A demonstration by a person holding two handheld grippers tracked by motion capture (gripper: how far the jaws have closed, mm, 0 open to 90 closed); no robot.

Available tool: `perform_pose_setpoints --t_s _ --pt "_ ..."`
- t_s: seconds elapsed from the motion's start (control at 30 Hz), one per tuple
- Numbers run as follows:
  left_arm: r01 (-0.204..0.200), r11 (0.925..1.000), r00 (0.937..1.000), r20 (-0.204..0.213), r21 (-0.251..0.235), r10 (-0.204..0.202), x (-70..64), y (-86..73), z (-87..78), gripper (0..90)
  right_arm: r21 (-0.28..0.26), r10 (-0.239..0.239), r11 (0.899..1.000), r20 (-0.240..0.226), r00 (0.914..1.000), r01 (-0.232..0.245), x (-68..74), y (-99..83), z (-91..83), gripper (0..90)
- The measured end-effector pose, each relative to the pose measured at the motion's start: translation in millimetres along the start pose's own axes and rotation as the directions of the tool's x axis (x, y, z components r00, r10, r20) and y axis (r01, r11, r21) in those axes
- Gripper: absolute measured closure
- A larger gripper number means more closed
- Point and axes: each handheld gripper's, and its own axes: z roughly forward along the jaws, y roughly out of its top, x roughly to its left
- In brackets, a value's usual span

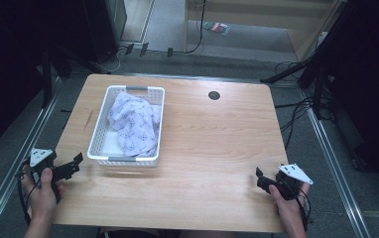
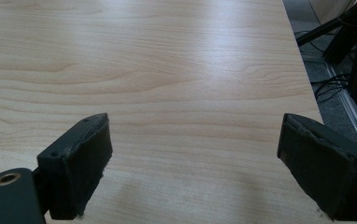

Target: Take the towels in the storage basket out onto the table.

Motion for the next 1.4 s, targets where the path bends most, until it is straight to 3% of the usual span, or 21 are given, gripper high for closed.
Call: perform_pose_setpoints --t_s 0.27,0.5,0.57,0.63,0.67,0.77,0.83,0.93,1.03,1.17,1.3,1.37,1.4 --pt "0.037 0.9988 0.9975 0.061 -0.031 -0.035 7.5 1.2 0.2 7.2 -0.013 0.0 1.0 -0.006 1.0 0.0 -1.5 -0.2 -1.1 10.8" --pt "0.062 0.9978 0.9962 0.063 -0.023 -0.061 14.1 5.7 -8.0 7.2 -0.011 -0.002 1.0 -0.006 1.0 0.002 -0.9 -0.3 -0.9 10.9" --pt "0.065 0.9976 0.9932 0.098 -0.025 -0.062 16.8 7.6 -13.0 7.0 -0.01 -0.003 1.0 -0.005 1.0 0.002 -0.8 -0.3 -0.9 10.9" --pt "0.058 0.9979 0.9922 0.112 -0.027 -0.055 17.4 8.3 -14.7 0.9 -0.008 -0.003 1.0 -0.004 1.0 0.003 -0.6 -0.3 -0.7 10.9" --pt "0.041 0.9985 0.99 0.137 -0.037 -0.035 18.4 11.1 -19.9 0.0 -0.008 -0.006 1.0 -0.002 1.0 0.006 0.0 -0.3 -0.4 10.9" --pt "0.033 0.9986 0.9931 0.114 -0.041 -0.028 18.6 16.6 -25.6 0.0 -0.006 -0.011 1.0 -0.001 0.9999 0.011 0.6 -0.4 -0.3 10.9" --pt "0.037 0.9983 0.9916 0.125 -0.045 -0.031 18.8 20.4 -29.8 0.0 -0.005 -0.01 1.0 -0.001 0.9999 0.01 0.4 -0.4 -0.2 10.9" --pt "0.031 0.9985 0.9903 0.136 -0.045 -0.025 15.2 25.9 -34.2 0.0 -0.005 -0.008 1.0 0.001 1.0 0.008 0.1 -0.2 0.0 11.1" --pt "-0.007 0.9997 0.9911 0.133 -0.023 0.01 6.3 32.6 -36.3 0.0 -0.004 -0.006 1.0 0.003 1.0 0.006 0.1 -0.1 0.2 11.4" --pt "0.01 0.9999 0.9866 0.163 -0.003 -0.009 -5.3 41.4 -37.7 0.0 -0.003 -0.005 1.0 0.006 1.0 0.005 0.4 -0.1 0.2 11.6" --pt "-0.043 0.9986 0.9841 0.173 0.031 0.037 -21.2 54.1 -38.0 0.0 -0.002 -0.011 1.0 0.005 0.9999 0.011 0.8 -0.3 0.1 11.8" --pt "-0.05 0.9981 0.9832 0.177 0.034 0.043 -24.0 56.8 -38.3 0.0 -0.002 -0.012 1.0 0.004 0.9999 0.012 0.8 -0.4 0.0 11.8" --pt "-0.069 0.9962 0.9799 0.191 0.054 0.057 -32.0 65.9 -38.9 0.0 -0.001 -0.01 1.0 0.005 0.9999 0.01 0.9 -0.5 -0.2 11.9"
